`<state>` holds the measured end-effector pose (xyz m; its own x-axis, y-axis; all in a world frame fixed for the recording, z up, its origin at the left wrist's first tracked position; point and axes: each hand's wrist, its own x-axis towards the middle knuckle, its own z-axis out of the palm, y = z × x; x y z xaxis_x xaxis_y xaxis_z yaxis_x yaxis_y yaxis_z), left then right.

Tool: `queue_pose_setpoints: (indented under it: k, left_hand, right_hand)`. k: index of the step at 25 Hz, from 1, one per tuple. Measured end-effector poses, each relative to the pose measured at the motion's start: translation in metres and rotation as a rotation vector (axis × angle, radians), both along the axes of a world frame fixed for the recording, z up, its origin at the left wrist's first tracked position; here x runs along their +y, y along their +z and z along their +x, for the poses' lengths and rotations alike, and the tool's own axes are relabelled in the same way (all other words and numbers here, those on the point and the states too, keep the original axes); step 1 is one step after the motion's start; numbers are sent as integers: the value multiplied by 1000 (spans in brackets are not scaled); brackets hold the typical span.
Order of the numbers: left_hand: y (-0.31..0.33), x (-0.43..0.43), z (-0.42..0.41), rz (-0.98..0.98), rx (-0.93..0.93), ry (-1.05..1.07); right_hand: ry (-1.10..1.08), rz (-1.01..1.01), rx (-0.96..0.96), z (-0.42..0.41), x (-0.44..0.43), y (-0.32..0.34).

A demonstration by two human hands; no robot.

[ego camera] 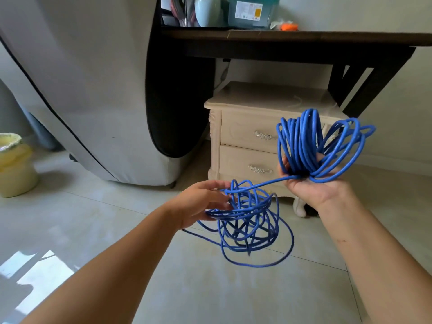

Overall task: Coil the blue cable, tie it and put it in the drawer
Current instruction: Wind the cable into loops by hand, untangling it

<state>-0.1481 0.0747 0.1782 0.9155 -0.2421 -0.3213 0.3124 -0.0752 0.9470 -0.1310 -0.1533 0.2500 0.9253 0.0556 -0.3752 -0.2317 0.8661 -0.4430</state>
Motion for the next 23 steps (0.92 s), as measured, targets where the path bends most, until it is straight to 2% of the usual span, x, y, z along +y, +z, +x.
queue_pose_setpoints:
  k: [5,9,12,16,20,23]
  left_hand:
    - [-1,-5,0,94,-121,123]
    - [4,-2,0,52,-186,145]
    - [12,-1,-4,-7,-231,145]
    - [19,-12,-11,-37,-299,106]
    - [21,-25,-18,13,-394,77]
    - [13,-29,-15,39,-359,91]
  right_hand:
    - [30,-44,27,2,1,-7]
    - [117,-128,-7,4,2,-9]
    - [243,-220,-48,2,1,-7]
    - [452,-246,-92,-2,8,-18]
    - [488,-291,-184,-3,14,-18]
    - [435,-268,-238,-2,10,-15]
